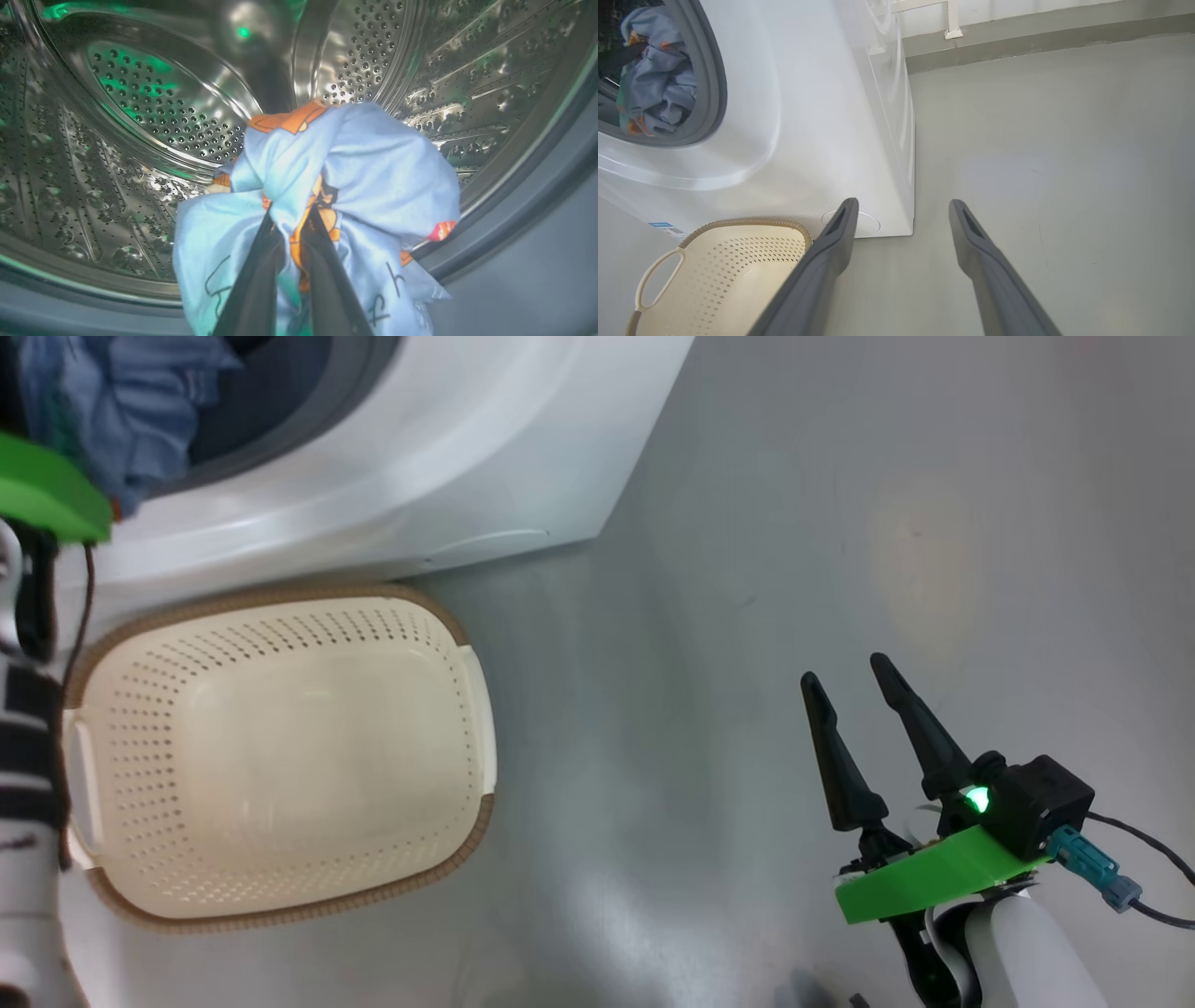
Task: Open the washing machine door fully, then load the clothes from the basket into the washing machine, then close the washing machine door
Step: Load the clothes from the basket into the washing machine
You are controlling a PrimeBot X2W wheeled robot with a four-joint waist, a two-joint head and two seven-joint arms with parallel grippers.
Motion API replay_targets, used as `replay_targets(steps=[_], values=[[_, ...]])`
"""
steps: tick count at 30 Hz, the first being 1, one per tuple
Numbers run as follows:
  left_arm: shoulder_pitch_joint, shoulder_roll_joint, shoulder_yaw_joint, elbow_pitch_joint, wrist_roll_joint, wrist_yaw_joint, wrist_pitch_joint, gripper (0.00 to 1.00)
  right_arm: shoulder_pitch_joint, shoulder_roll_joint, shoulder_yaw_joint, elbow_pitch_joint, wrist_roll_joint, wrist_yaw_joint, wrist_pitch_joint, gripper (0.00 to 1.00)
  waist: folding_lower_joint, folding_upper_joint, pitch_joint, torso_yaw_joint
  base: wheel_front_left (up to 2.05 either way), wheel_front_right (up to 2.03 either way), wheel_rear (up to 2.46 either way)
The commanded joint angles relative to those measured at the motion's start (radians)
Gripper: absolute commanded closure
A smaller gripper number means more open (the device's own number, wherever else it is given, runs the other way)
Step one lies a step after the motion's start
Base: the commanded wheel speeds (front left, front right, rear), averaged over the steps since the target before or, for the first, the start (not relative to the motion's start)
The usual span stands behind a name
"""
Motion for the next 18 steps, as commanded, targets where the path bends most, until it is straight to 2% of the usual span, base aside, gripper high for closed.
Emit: replay_targets(steps=[1, 14, 18], values=[[-0.051, 0.057, 0.009, -0.002, 0.013, -0.004, -0.001, 1.00, 0.000, -0.001, 0.029, -0.022, 0.014, 0.002, -0.005, 0.00, 0.0000, 0.0000, 0.032, -0.013, 0.00, 0.00, 0.00], [-0.234, 0.058, -0.059, 0.124, 0.039, -0.009, 0.003, 1.00, -0.011, -0.001, 0.075, -0.020, 0.045, 0.002, -0.005, 0.00, 0.0000, 0.0000, 0.096, -0.043, 0.00, 0.00, 0.00], [-0.282, 0.075, -0.063, 0.166, 0.036, -0.010, 0.006, 1.00, -0.006, -0.001, 0.092, -0.020, 0.056, 0.002, -0.005, 0.00, 0.0000, 0.0000, 0.113, -0.062, 0.00, 0.00, 0.00]])
